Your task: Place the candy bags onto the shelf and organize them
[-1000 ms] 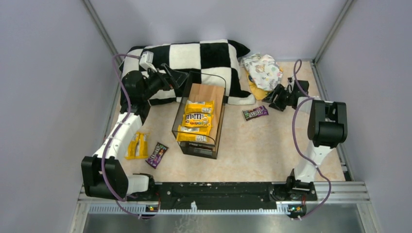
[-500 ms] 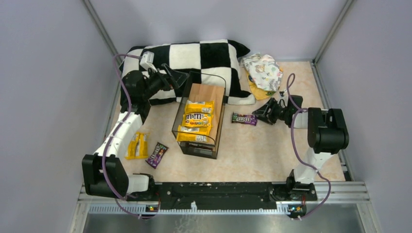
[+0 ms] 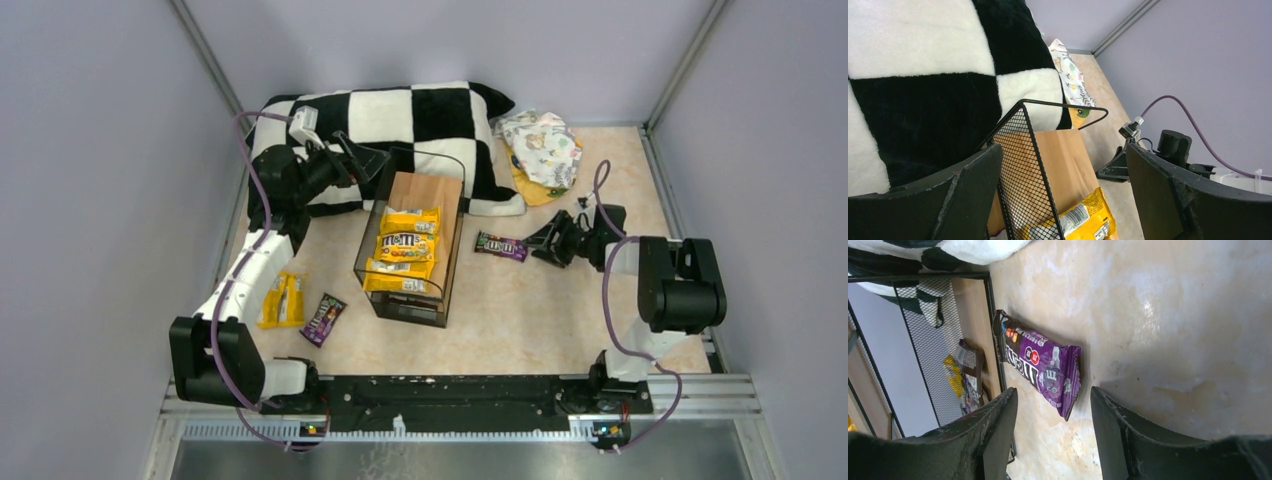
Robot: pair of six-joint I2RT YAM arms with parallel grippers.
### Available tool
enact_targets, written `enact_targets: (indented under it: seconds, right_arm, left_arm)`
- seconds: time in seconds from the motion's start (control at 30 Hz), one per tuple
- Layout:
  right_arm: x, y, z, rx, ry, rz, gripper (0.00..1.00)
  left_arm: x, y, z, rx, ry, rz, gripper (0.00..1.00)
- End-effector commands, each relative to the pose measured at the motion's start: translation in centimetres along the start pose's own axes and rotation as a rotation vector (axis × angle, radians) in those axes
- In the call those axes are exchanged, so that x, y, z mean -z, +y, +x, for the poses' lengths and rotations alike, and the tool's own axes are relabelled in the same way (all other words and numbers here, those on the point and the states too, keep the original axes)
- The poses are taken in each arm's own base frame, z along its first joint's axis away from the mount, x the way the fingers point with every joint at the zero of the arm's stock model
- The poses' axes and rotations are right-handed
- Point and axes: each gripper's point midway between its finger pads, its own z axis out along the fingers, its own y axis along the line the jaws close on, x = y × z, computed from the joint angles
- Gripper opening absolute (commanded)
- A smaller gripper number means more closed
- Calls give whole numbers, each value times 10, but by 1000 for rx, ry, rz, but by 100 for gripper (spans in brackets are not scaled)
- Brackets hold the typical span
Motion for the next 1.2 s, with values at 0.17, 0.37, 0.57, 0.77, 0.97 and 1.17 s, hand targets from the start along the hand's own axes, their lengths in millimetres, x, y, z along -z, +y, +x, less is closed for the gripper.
enact_targets:
  seconds: [0.17,0.37,0.57,0.77,0.97,1.17]
  right_arm:
    - [-27,5,22,-63,9,-39,55]
    - [-45,18,16,-61,15,-92,49]
    - [-57,27,16,-58,25,-125,49]
    - [-64,39,19,-61,38,-176,48]
    - [-63,43,17,-59,33,-191,35]
    - [-49,57,15,-28,25,-211,20]
  left_arm:
    - [-1,-8,-12,-21,-32,31,99]
    - [-1,-8,-12,-23,-31,35,99]
    - [-1,-8,-12,-23,-32,33,99]
    - [-2,-7,-11,-22,-28,32,99]
    - [-2,-6,-11,-23,-28,29,99]
    - [-2,-6,-11,-23,-27,28,99]
